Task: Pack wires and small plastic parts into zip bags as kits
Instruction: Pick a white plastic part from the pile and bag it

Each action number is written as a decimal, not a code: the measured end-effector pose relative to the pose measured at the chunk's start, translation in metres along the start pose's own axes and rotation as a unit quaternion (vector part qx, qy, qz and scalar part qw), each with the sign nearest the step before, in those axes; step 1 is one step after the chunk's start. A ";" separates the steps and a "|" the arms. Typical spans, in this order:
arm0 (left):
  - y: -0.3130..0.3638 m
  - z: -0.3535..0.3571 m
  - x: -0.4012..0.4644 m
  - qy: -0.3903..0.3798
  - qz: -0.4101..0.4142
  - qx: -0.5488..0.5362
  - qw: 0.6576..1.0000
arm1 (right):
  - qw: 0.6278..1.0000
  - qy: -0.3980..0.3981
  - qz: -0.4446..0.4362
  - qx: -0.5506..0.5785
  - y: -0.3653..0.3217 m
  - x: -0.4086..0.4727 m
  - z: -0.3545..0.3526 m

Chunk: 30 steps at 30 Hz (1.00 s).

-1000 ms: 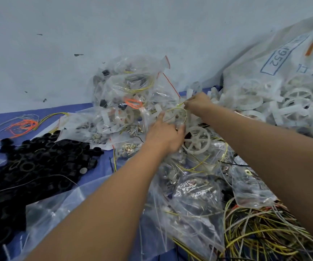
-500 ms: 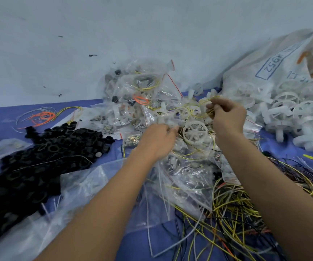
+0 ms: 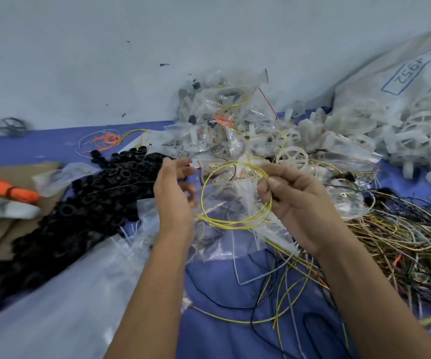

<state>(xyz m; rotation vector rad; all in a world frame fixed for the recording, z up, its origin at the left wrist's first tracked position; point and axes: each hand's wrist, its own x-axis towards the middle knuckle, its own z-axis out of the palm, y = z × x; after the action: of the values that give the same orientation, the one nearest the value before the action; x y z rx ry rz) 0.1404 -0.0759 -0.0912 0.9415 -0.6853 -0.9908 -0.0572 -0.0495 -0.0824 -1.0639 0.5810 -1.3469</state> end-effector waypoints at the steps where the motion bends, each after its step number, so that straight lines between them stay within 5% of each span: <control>1: 0.006 -0.005 0.004 -0.052 -0.027 0.001 0.998 | 0.999 -0.019 0.034 -0.007 0.005 -0.003 -0.002; 3: 0.013 -0.011 0.007 -0.174 -0.062 0.088 0.979 | 0.994 -0.045 0.095 -0.017 0.014 -0.006 -0.007; 7: 0.008 -0.012 -0.001 -0.335 -0.063 0.321 0.883 | 0.994 -0.018 0.100 -0.038 0.022 -0.002 -0.017; 15: 0.006 -0.013 0.003 -0.370 0.028 0.459 0.807 | 0.992 0.120 -0.012 -0.037 0.035 0.002 -0.015; 20: 0.025 -0.003 0.005 -0.338 0.171 0.504 0.776 | 0.991 0.107 -0.072 0.032 0.030 0.001 -0.008; 23: 0.030 0.003 0.004 -0.307 0.202 0.401 0.839 | 0.992 0.096 -0.070 0.046 0.029 0.000 -0.004; 26: 0.016 0.017 -0.006 -0.254 0.101 0.205 0.940 | 0.992 0.112 -0.044 0.026 0.035 0.001 -0.002; 30: -0.020 0.027 -0.023 -0.205 -0.049 0.094 0.973 | 0.988 0.131 -0.003 -0.079 0.044 -0.001 -0.005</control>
<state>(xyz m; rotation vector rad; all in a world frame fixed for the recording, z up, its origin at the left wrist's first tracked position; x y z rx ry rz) 0.1012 -0.0687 -0.0989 0.9493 -1.1017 -1.2401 -0.0402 -0.0548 -0.1233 -1.0216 0.8914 -1.4761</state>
